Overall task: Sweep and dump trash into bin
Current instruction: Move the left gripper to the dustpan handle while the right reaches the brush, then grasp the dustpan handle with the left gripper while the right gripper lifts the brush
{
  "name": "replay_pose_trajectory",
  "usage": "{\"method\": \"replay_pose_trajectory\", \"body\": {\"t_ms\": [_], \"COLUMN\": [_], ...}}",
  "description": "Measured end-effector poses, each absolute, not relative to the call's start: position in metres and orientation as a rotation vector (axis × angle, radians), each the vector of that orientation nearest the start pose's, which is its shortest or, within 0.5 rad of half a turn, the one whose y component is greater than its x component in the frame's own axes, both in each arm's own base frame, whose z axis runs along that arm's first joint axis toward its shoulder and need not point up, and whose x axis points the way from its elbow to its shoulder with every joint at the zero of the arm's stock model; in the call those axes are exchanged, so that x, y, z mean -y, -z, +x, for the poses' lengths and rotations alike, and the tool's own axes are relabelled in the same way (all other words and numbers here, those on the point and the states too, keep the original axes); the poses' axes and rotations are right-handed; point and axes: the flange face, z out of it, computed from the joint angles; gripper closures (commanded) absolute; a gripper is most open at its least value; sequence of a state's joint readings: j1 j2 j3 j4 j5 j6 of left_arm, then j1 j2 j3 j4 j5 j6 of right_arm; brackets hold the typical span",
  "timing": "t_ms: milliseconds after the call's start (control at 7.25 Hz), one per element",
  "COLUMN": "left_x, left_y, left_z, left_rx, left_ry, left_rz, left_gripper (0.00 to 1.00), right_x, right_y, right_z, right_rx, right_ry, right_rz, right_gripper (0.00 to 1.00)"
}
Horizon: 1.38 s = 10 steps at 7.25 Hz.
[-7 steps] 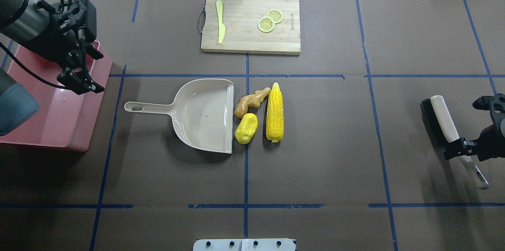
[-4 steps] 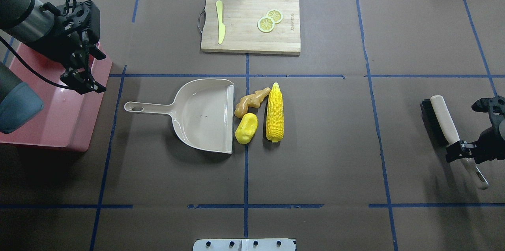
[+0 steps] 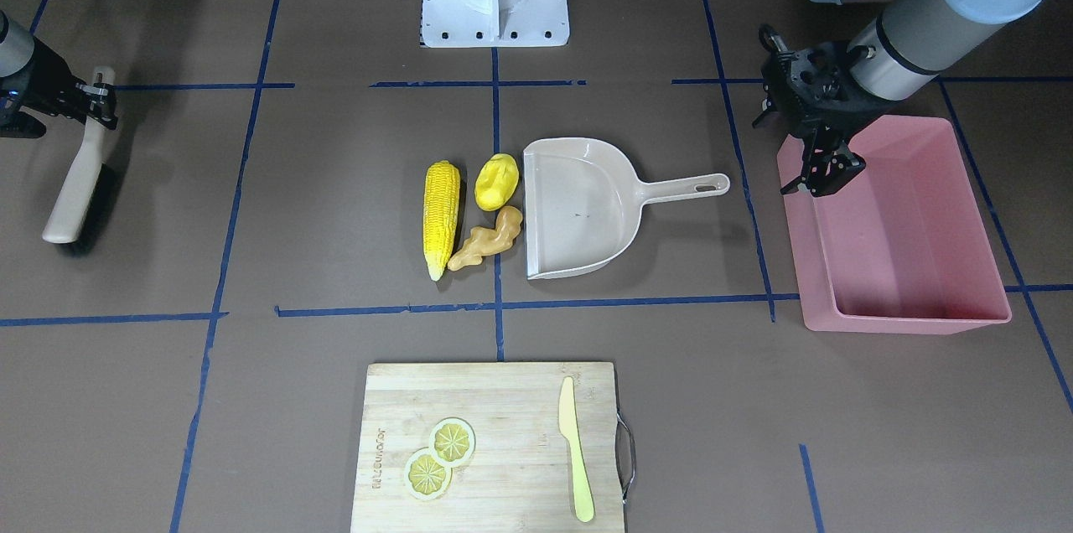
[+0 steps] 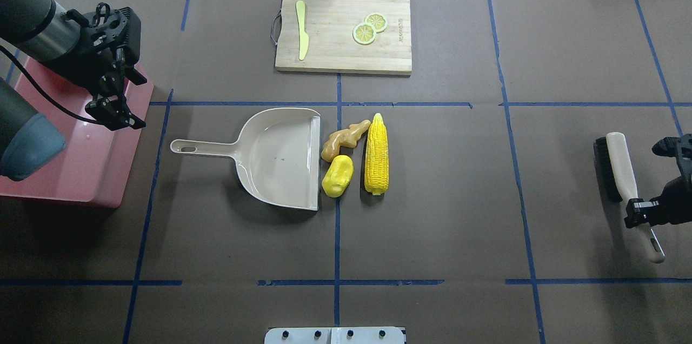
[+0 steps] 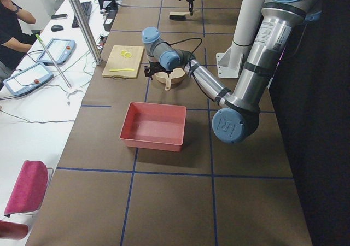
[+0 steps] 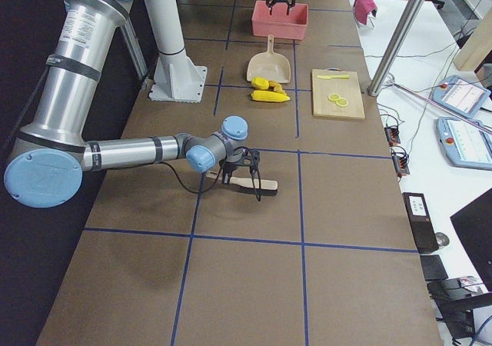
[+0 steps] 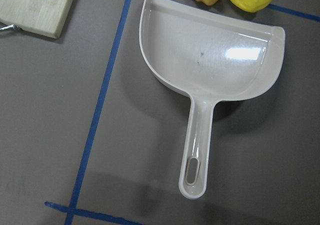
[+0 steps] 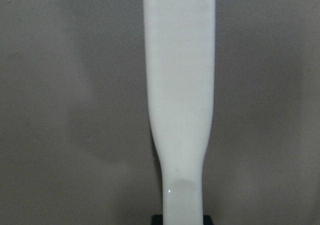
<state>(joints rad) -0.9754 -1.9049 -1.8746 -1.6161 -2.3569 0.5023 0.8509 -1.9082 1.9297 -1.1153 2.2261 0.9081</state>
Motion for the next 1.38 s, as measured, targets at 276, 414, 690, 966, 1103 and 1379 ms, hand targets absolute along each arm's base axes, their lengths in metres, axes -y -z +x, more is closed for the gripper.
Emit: {"method": "replay_pose_trajectory", "body": {"t_ms": [276,414,690,966,1103,1379], "left_x": [0.518,0.515,0.503,0.502,0.506,0.508], "left_y": [-0.337,-0.340,-0.334,-0.319,-0.316,-0.316], "left_z": [0.282,0.292,0.318,0.345,0.356,0.374], "left_rx": [-0.856,-0.868,-0.901,-0.931,-0.933,-0.937], "left_ry": [-1.306,-1.325,-1.369,-1.408,-1.420,-1.436], "left_rz": [0.701,0.710,0.709,0.710,0.710,0.699], "left_gripper": [0.01,0.01,0.01,0.01,0.01,0.01], "right_x": [0.334,0.337,0.343,0.349,0.350,0.351], "right_y": [-0.565,-0.555,-0.537,-0.522,-0.515,-0.503], "right_z": [-0.181,-0.175,-0.168,-0.168,-0.168,-0.167], "right_rx": [0.807,0.828,0.857,0.878,0.886,0.900], "right_ry": [-0.041,-0.051,-0.059,-0.055,-0.052,-0.048], "right_rz": [-0.141,-0.130,-0.100,-0.072,-0.059,-0.040], "right_gripper": [1.00,1.00,1.00,1.00,1.00,1.00]}}
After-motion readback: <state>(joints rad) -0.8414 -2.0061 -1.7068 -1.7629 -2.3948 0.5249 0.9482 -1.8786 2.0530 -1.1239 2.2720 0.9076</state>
